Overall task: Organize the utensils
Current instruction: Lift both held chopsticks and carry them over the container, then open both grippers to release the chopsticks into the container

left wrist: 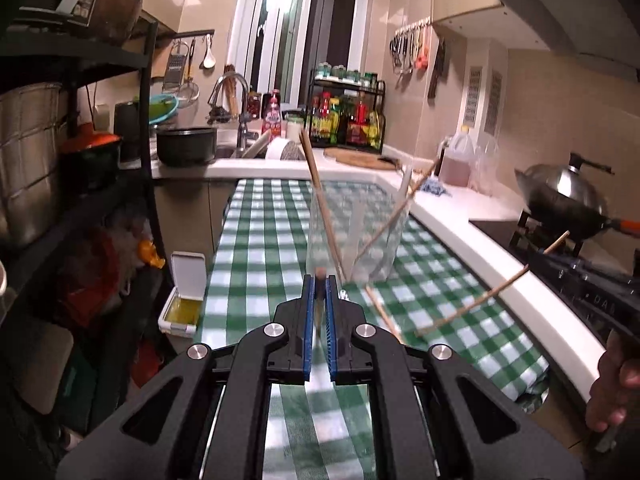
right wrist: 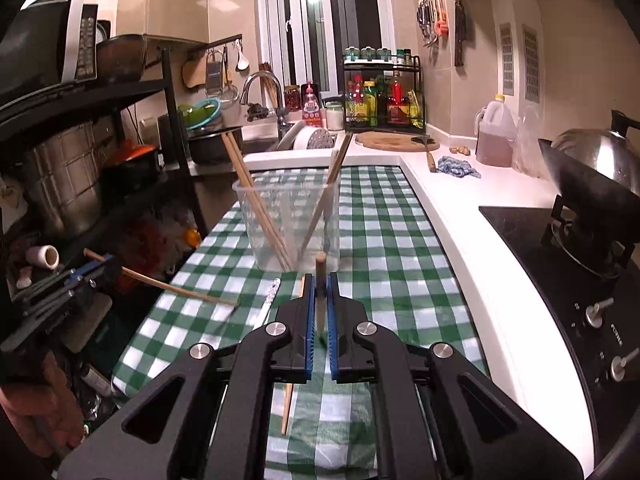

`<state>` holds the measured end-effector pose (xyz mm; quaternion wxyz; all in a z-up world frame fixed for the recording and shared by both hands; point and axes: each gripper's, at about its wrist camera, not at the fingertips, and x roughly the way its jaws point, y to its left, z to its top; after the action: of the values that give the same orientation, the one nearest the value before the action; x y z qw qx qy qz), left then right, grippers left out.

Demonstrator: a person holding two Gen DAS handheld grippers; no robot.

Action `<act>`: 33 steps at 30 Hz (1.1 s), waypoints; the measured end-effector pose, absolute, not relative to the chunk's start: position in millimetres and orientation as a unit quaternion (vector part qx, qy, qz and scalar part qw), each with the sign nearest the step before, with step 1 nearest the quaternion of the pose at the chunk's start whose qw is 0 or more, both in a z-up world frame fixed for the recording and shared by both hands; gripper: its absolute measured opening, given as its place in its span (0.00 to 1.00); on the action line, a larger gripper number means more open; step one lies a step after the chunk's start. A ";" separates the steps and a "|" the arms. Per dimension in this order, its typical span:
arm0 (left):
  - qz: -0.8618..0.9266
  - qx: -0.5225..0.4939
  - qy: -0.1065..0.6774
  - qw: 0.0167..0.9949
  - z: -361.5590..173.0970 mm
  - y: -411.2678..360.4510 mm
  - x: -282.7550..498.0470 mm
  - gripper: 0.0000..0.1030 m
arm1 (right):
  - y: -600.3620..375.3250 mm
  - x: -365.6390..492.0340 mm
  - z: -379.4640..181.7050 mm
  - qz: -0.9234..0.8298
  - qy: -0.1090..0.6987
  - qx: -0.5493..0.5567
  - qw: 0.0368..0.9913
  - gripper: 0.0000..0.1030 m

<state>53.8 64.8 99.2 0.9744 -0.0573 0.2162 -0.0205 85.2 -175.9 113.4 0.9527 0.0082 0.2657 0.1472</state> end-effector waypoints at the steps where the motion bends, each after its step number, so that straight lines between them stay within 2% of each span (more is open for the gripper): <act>1: -0.023 -0.059 0.213 0.975 106.1 67.8 57.2 0.05 | -176.4 87.1 115.4 0.147 0.264 0.011 0.953 0.06; 22: -0.065 -0.070 0.219 0.971 182.0 76.7 126.3 0.05 | -173.8 141.6 179.4 0.172 0.236 0.028 0.956 0.06; 33: -0.085 -0.064 0.156 0.982 259.0 74.6 189.3 0.05 | -158.4 196.0 263.1 0.200 0.161 0.049 0.965 0.06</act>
<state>189.3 74.6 259.0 0.9821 -0.0638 0.1559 -0.0846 196.0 -158.4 263.1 0.9651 0.0487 0.1614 0.2002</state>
